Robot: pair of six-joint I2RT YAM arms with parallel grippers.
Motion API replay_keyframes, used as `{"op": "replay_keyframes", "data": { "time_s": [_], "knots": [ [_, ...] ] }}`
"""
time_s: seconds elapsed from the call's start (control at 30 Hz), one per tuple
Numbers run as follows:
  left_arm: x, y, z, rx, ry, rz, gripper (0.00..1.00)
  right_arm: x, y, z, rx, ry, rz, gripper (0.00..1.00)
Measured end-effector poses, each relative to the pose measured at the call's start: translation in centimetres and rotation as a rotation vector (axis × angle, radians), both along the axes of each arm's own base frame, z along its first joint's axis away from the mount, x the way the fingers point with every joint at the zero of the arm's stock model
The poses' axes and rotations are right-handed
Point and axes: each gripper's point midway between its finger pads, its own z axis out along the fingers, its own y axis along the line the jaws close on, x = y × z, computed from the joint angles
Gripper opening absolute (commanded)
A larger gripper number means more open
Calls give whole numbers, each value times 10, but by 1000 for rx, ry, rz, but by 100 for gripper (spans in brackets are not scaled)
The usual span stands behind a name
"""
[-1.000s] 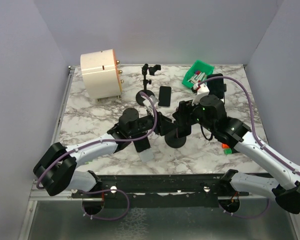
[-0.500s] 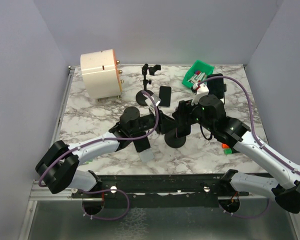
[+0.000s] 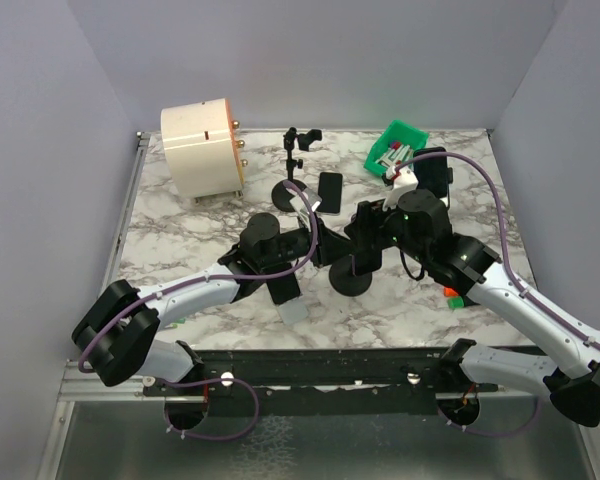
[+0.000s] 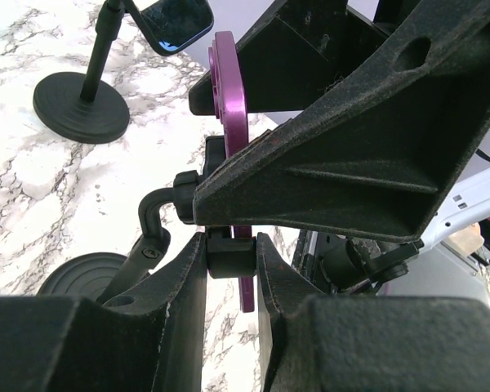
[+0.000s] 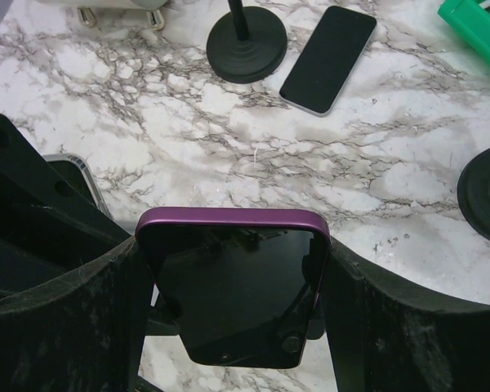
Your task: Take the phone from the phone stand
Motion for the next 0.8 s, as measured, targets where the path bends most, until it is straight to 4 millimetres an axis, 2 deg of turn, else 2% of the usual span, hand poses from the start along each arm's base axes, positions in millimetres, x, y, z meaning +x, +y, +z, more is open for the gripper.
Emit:
{"op": "replay_keyframes", "data": {
  "time_s": [0.13, 0.23, 0.8],
  "knots": [
    [0, 0, 0, 1, -5, 0, 0, 1, -2, 1, -4, -4, -11, 16],
    [0, 0, 0, 1, -8, -1, 0, 1, -4, 0, -10, -5, -19, 1],
    [-4, 3, 0, -13, -28, 14, 0, -7, -7, 0, -10, -13, -22, 1]
  ]
}}
